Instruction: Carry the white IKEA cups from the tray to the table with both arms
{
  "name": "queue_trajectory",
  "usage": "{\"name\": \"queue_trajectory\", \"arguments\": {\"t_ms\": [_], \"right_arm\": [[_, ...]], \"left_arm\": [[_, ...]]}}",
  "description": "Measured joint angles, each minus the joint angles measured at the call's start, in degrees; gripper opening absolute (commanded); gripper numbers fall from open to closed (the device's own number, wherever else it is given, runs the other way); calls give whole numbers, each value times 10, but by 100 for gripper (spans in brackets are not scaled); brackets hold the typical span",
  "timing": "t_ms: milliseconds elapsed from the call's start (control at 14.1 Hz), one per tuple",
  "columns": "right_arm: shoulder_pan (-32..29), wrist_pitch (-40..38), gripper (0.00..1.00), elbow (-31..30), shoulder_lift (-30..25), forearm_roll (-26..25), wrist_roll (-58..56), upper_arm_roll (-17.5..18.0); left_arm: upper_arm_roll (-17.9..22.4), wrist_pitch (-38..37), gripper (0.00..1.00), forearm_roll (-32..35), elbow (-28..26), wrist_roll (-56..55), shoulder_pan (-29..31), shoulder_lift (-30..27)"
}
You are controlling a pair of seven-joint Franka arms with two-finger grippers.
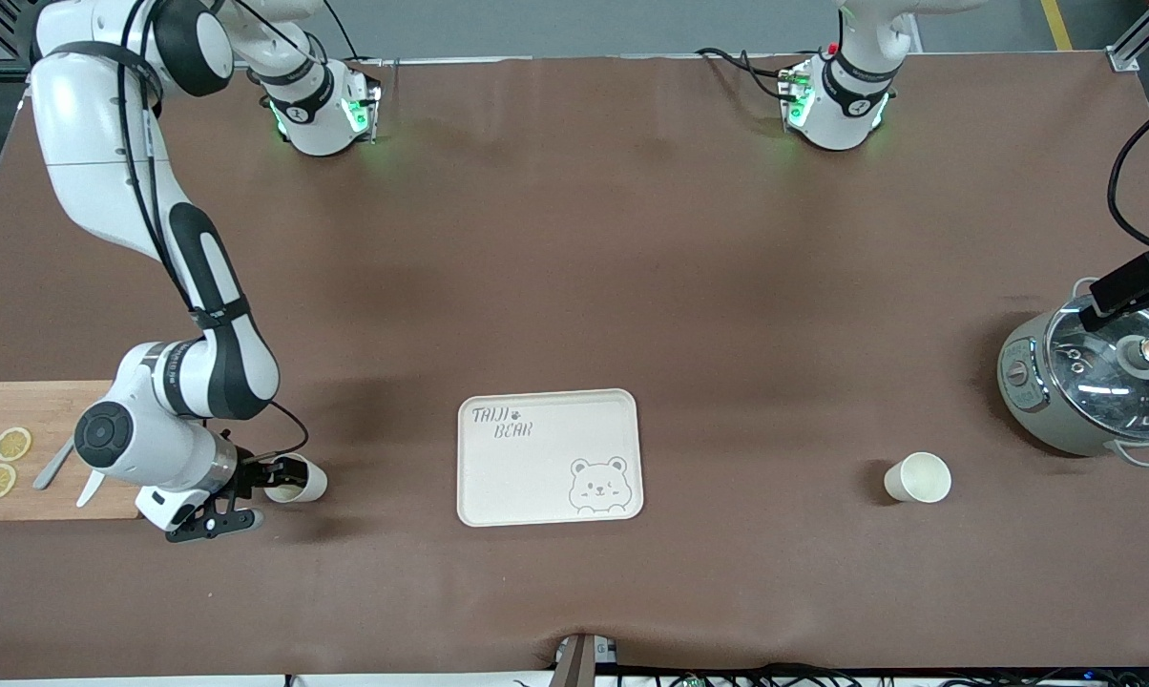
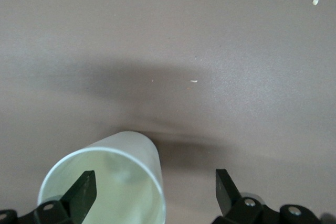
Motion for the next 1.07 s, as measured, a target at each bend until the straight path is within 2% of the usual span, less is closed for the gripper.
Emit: {"name": "queue_trajectory", "arguments": {"t_ms": [284, 639, 781, 1066], "right_arm": [[0, -104, 100, 23, -50, 1, 0, -1], [-1, -296, 100, 41, -168, 1, 2, -4], [-1, -376, 100, 59, -214, 1, 36, -6], [-26, -437, 100, 69, -295, 0, 129, -7]], "left_arm": [[-6, -4, 100, 0, -2, 0, -1, -1], [-6, -4, 100, 0, -4, 0, 0, -1], [-6, -7, 100, 0, -4, 0, 0, -1], [-6, -20, 100, 0, -4, 0, 0, -3]]}}
